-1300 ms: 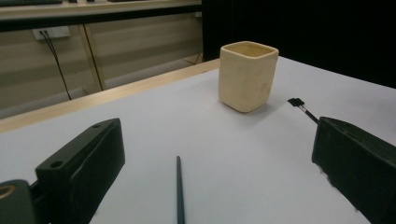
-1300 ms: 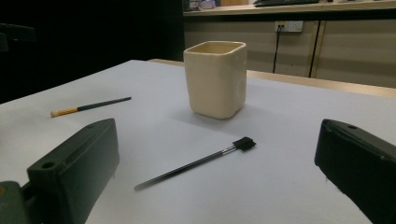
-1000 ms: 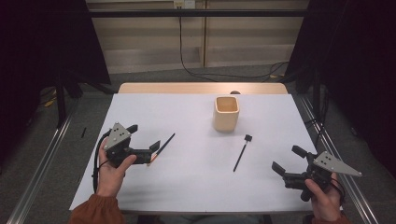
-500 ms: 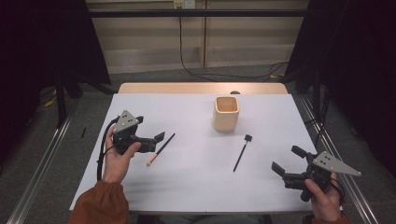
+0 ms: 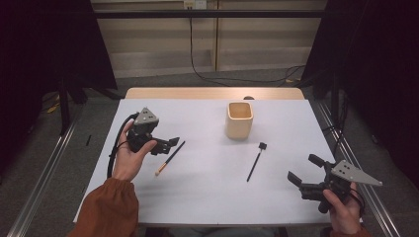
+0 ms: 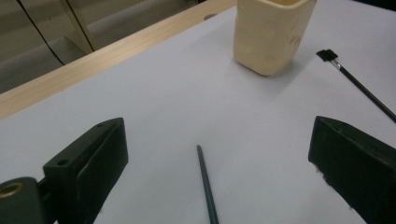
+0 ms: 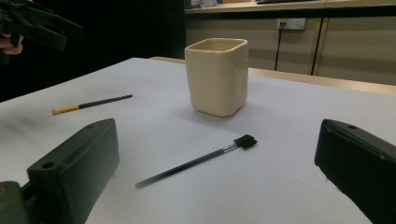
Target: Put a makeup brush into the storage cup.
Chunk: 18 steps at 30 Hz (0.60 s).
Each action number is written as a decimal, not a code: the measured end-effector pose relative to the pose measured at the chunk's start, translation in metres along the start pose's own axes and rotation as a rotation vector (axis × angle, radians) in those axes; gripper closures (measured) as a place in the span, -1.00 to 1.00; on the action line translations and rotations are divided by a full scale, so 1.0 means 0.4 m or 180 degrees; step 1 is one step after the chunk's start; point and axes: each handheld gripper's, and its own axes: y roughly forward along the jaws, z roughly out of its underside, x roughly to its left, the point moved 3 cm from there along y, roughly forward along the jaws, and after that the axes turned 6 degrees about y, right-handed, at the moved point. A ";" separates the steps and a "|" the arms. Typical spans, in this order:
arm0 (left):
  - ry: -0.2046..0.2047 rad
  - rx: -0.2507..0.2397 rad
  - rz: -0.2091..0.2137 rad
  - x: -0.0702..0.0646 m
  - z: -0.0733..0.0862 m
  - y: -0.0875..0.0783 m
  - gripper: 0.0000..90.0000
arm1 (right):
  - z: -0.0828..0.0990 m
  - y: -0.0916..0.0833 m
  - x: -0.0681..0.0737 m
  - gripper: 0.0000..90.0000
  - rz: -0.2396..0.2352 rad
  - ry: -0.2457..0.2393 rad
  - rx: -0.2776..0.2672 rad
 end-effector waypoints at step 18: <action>-0.0048 0.1094 0.0422 0.011 0.027 0.048 -0.87 | 0.002 0.002 0.000 -1.00 -0.0002 -0.0022 0.0043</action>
